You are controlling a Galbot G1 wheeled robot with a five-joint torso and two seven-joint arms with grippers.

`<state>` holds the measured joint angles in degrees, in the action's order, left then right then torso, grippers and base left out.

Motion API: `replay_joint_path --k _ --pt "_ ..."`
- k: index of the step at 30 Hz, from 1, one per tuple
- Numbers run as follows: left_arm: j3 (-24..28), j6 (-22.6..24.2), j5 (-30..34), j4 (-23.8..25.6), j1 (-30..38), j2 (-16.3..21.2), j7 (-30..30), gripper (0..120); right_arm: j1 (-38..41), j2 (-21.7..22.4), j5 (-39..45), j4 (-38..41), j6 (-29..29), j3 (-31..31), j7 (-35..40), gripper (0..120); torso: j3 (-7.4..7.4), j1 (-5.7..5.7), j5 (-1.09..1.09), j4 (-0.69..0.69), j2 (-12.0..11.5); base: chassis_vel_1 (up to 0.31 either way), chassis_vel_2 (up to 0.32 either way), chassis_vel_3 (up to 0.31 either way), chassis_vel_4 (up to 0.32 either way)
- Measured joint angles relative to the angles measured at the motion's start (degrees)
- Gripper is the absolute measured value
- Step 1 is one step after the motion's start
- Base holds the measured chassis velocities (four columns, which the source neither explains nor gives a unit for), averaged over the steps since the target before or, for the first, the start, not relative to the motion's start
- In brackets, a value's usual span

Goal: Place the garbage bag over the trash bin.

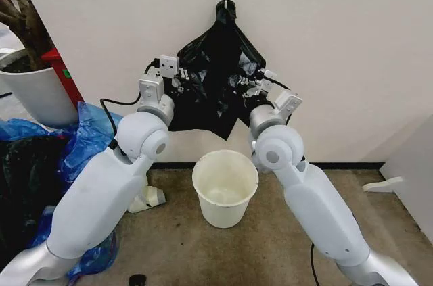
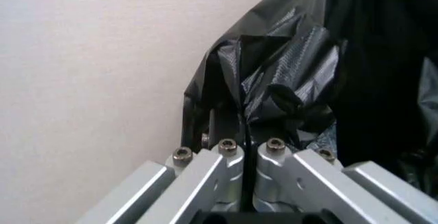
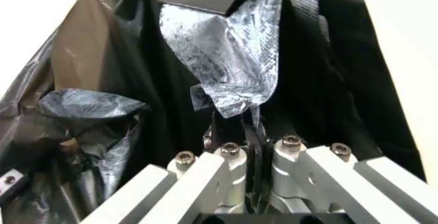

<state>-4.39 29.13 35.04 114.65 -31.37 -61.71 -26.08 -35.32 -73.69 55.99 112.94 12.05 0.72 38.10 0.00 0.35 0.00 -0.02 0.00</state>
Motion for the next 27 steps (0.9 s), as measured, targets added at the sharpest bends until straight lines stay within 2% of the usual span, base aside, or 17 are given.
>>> replay_joint_path --k 10,15,18,19,24,27 --pt "-0.9 0.4 1.1 0.7 -0.9 0.3 -0.1 0 -1.2 1.3 0.0 1.2 -0.2 0.9 -1.5 0 0.00 0.00 0.00 0.00 0.0 0.000 0.000 0.000 0.000" --pt "-3.3 1.0 1.9 2.8 -6.3 1.4 -0.2 0 -6.6 3.3 -0.3 3.2 -0.2 1.5 -3.0 0 0.00 0.00 -0.01 -0.01 0.0 0.000 0.000 0.000 0.000" --pt "-8.9 1.1 1.8 7.3 -17.2 3.9 1.1 0 -18.3 5.3 -1.4 6.7 0.0 3.4 -6.4 0 0.00 -0.01 -0.02 0.02 0.0 0.000 0.000 0.000 0.000" --pt "-9.9 1.1 1.7 8.2 -18.8 4.4 1.4 0 -19.7 5.5 -1.5 7.4 0.0 3.7 -6.7 0 0.00 -0.02 -0.01 0.02 0.0 0.000 0.000 0.000 0.000" --pt "-12.4 1.1 1.9 10.9 -20.8 5.4 1.8 0 -21.5 6.3 -1.3 10.3 0.1 4.4 -7.1 0 0.00 -0.01 -0.01 0.01 0.0 0.000 0.000 0.000 0.000" --pt "-12.7 1.1 3.5 12.9 -19.4 6.1 2.7 0 -20.9 6.9 -0.4 13.5 0.5 4.6 -6.9 0 -0.01 -0.02 0.00 0.01 0.0 0.000 0.000 0.000 0.000"
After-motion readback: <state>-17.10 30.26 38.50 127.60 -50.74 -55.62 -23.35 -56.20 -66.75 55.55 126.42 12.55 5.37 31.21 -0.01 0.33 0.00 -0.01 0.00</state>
